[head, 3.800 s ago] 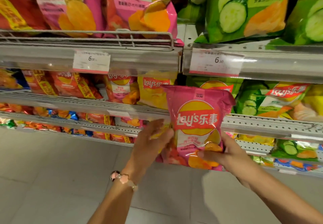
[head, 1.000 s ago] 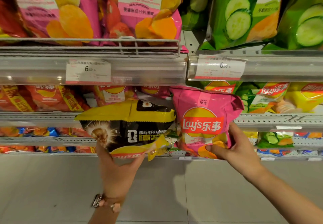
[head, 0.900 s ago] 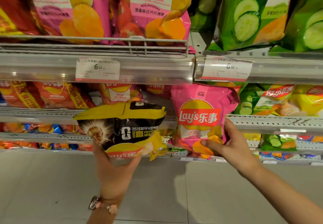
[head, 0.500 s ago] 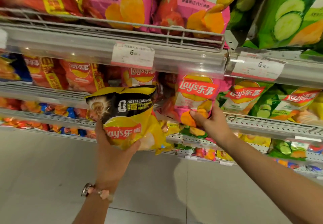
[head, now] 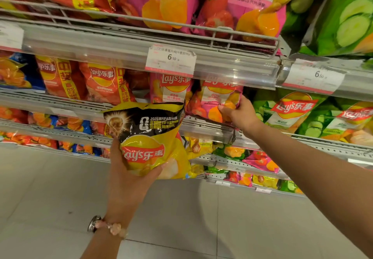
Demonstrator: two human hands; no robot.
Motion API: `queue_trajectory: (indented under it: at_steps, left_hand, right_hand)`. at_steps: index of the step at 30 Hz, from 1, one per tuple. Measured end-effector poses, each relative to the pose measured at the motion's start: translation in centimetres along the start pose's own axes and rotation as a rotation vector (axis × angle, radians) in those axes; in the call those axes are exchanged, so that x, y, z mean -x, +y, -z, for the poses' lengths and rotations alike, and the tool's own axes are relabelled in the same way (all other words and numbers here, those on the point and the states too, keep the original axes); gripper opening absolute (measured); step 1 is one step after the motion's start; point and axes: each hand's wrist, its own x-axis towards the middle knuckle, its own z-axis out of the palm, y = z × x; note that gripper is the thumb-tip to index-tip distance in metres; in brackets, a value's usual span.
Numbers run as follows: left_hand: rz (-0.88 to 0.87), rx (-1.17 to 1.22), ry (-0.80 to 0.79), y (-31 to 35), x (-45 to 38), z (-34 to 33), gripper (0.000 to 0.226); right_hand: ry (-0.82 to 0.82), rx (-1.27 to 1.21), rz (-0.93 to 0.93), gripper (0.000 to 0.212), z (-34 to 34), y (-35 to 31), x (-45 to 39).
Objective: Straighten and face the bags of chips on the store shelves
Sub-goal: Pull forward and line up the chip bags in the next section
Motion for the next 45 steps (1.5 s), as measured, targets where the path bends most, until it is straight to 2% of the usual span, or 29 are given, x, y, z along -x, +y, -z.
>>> queue_trajectory:
  at_steps: [4, 7, 14, 19, 22, 24, 27, 31, 34, 37, 40, 43, 45]
  left_hand:
    - [-0.012, -0.013, -0.018, -0.2, 0.0, -0.2, 0.112]
    - [-0.011, 0.003, -0.033, -0.5, -0.2, -0.6, 0.112]
    - [-0.020, -0.001, -0.077, 0.3, 0.3, -3.6, 0.113]
    - [-0.060, -0.014, -0.097, 1.2, 0.5, -5.6, 0.113]
    - [-0.075, -0.022, -0.121, 2.0, 0.8, -6.8, 0.109]
    - [-0.075, -0.015, -0.167, 2.8, 1.1, -8.0, 0.112]
    - [-0.102, -0.008, -0.239, 3.9, 1.7, -10.2, 0.108]
    - [-0.139, -0.011, -0.336, 5.9, 3.5, -13.7, 0.114]
    - [-0.164, -0.034, -0.381, 6.9, 5.3, -16.9, 0.103]
    - [-0.173, -0.086, -0.449, 7.8, 6.8, -20.2, 0.113]
    - [-0.194, -0.117, -0.500, 8.6, 8.2, -23.5, 0.112]
    - [-0.193, -0.133, -0.531, 9.6, 9.8, -26.9, 0.112]
    - [-0.197, -0.137, -0.539, 10.5, 11.0, -29.1, 0.109]
  right_hand:
    - [0.028, 0.073, -0.021, 0.041, 0.3, 0.1, -0.7]
    - [-0.049, 0.139, -0.053, 0.052, 0.0, 1.4, -1.0]
    - [-0.102, 0.152, -0.032, 0.050, 0.4, 1.8, -0.3]
    - [-0.055, -0.022, 0.038, 0.079, 1.4, 1.2, 2.7]
    - [-0.030, -0.232, 0.055, 0.066, 3.4, 0.7, 6.1]
    - [-0.124, -0.379, 0.019, 0.059, 5.5, 0.5, 8.4]
    - [-0.298, -0.388, -0.040, 0.076, 8.6, 1.2, 11.0]
    - [-0.316, -0.327, -0.144, 0.087, 10.8, 2.5, 13.2]
    - [-0.241, -0.390, -0.124, 0.069, 12.4, 3.3, 14.1]
    - [-0.106, -0.434, -0.116, 0.067, 14.4, 5.1, 14.2]
    - [-0.023, -0.415, -0.070, 0.064, 16.6, 7.0, 14.2]
    - [0.098, -0.326, -0.035, 0.067, 19.0, 8.3, 13.7]
    - [0.211, -0.219, -0.050, 0.083, 20.3, 9.4, 13.2]
